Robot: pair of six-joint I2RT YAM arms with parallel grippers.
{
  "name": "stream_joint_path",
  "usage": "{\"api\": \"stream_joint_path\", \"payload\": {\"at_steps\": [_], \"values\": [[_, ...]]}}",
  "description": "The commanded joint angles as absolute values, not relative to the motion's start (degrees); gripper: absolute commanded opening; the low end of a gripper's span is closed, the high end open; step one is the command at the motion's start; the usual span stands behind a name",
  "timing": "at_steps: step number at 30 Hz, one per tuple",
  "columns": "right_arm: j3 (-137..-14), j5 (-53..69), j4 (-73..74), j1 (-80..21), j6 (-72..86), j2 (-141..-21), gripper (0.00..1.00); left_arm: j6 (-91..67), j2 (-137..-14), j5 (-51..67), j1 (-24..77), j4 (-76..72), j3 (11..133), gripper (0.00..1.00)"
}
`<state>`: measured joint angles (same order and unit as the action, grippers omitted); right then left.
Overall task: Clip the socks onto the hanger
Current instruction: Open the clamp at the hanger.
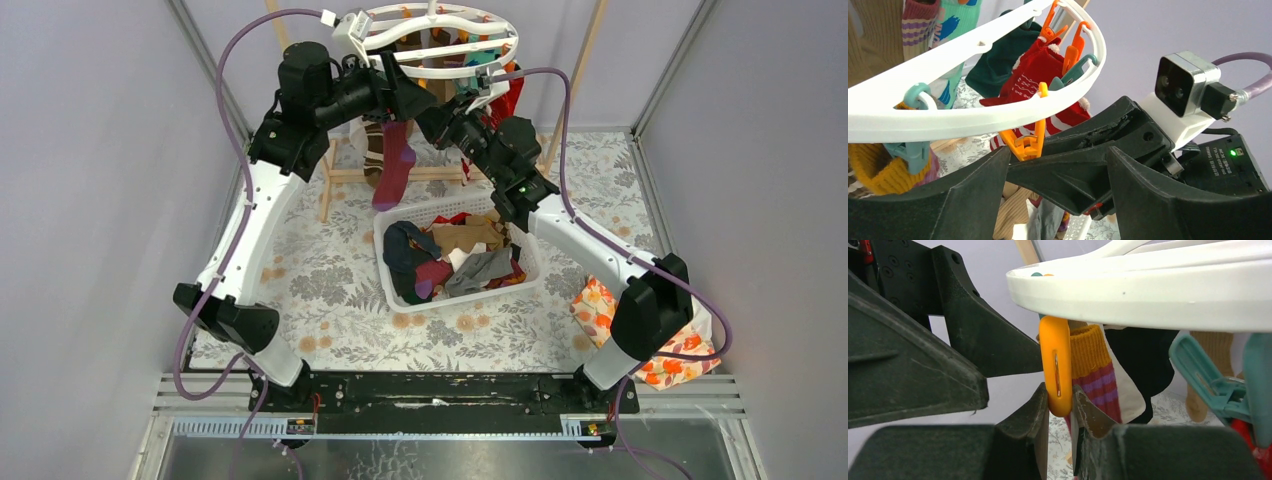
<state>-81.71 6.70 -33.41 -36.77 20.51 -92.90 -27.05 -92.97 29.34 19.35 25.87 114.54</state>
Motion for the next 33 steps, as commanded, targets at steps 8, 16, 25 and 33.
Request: {"api": "stream_joint_path", "payload": {"at_steps": [8,16,25,33], "values": [[-84.38,5.48,-34.80,-37.40,18.53,-92.24,0.00,-28.04,-94.79,23.85,20.30,23.33,116.90,0.67],[-84.31,5.75,-34.11,-37.56,17.47,-91.93,0.00,-28.48,-97.12,23.52,20.30,23.25,119.53,0.65],[-83.82,5.30,-33.86,-37.69,17.41,-91.65,0.03,-28.99,-97.87,22.59,20.33,23.11,119.68,0.38],[-83.42,4.63,-32.83,-37.62,17.53,-91.06,0.35,-28.46,-96.67,21.78,20.39,23.35,118.04,0.13]]}}
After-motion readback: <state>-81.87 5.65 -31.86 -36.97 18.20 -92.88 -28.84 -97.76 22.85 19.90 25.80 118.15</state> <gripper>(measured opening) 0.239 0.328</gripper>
